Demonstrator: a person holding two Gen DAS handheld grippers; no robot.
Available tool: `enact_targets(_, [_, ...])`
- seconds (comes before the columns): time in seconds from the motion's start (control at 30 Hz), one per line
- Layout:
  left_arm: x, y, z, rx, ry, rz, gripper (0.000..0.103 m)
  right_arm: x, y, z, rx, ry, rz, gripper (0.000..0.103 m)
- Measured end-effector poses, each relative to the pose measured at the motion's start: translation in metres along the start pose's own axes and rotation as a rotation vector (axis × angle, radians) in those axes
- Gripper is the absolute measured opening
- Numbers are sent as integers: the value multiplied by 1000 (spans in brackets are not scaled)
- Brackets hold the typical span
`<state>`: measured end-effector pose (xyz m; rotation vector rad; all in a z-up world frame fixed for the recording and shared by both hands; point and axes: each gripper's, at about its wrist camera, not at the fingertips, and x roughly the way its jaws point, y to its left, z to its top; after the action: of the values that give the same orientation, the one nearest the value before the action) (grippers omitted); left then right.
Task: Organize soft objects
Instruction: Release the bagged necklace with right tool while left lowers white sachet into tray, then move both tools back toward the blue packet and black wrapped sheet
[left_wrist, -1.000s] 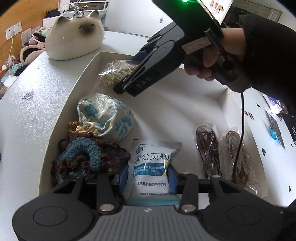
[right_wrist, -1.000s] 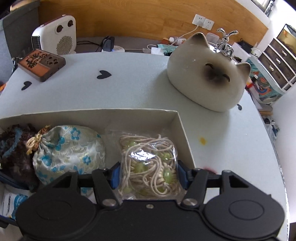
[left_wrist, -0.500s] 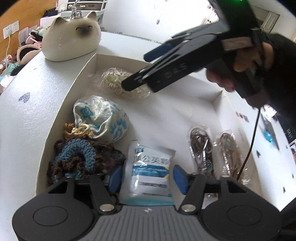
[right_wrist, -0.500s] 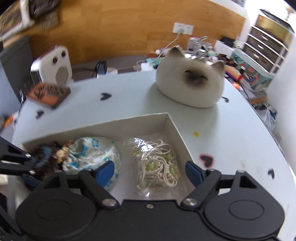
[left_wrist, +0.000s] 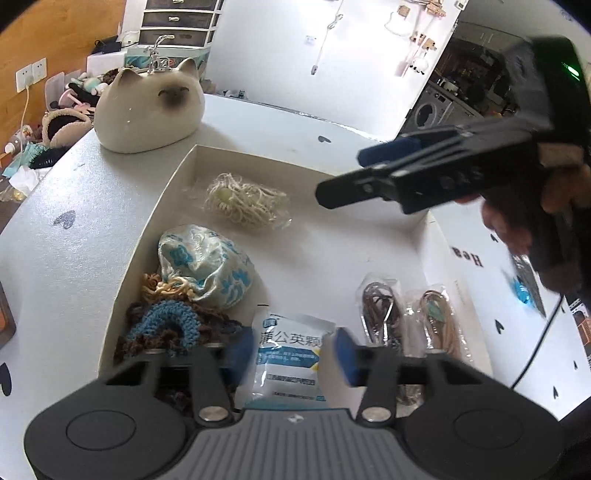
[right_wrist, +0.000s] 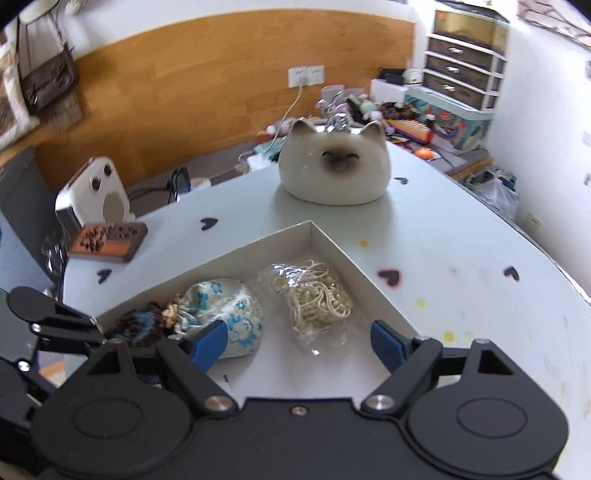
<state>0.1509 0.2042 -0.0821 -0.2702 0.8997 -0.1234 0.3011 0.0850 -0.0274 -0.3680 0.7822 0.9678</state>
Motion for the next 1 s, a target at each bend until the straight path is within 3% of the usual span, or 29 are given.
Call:
enact_targets(0.03, [0, 0, 0, 2, 2, -10, 17, -6, 2, -3, 19, -9, -9, 85])
enact_targets(0.07, [1, -1, 1, 5, 9, -16, 13, -10, 3, -6, 36, -17, -15, 85])
enact_targets(0.23, [25, -5, -1, 23, 100, 7, 13, -30, 14, -28, 109, -30, -35, 85])
enact_targets(0.4, [32, -9, -3, 54, 112, 84, 15, -40, 22, -53, 175, -9, -52, 85])
enact_targets(0.57, [29, -10, -3, 55, 100, 99, 16, -48, 26, -69, 230, -10, -77, 85])
enact_targets(0.63, [24, -8, -2, 26, 88, 91, 20, -53, 27, -73, 250, -26, -88, 85])
enact_targets(0.77, [2, -5, 0, 4, 44, 83, 49, -62, 31, -77, 257, -43, -120, 85])
enact_targets(0.87, [-14, -8, 2, 5, 7, 80, 56, -70, 33, -80, 265, -53, -139, 85])
enact_targets(1.0, [-33, -13, 3, 10, -35, 100, 76, -81, 37, -85, 277, -69, -171, 85])
